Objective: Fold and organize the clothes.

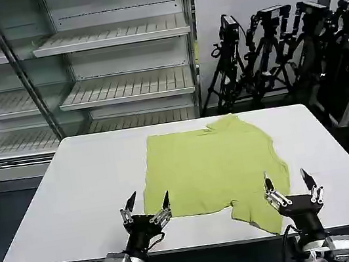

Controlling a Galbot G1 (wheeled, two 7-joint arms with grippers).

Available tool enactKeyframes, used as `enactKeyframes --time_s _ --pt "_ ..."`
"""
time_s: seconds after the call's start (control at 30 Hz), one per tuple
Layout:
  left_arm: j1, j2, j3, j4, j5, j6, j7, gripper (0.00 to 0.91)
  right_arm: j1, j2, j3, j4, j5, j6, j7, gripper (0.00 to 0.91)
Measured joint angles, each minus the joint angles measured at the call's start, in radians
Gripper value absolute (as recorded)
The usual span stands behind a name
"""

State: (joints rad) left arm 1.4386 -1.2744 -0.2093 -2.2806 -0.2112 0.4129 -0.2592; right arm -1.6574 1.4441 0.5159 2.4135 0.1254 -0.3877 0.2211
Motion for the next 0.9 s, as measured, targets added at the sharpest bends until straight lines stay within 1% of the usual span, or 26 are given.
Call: enactKeyframes --time_s 0.17,0.37,0.73,0.9 --pt "-0.014 0.014 0.008 0.017 -0.018 0.055 -0.013 0.907 0.002 0.007 -0.017 -0.021 0.006 -0.066 0.023 0.907" --pt "-0.045 0.037 0.015 0.053 -0.043 0.103 -0.039 0.907 -0.001 0.014 -0.032 -0.048 0.004 -0.119 0.043 0.907" --pt "-0.097 0.085 0.017 0.119 -0.099 0.145 -0.053 0.907 0.0 0.037 -0.061 -0.089 -0.007 -0.164 0.072 0.907" --pt "-0.12 0.128 0.021 0.134 -0.144 0.154 -0.053 0.907 -0.003 0.046 -0.072 -0.101 -0.008 -0.174 0.083 0.907"
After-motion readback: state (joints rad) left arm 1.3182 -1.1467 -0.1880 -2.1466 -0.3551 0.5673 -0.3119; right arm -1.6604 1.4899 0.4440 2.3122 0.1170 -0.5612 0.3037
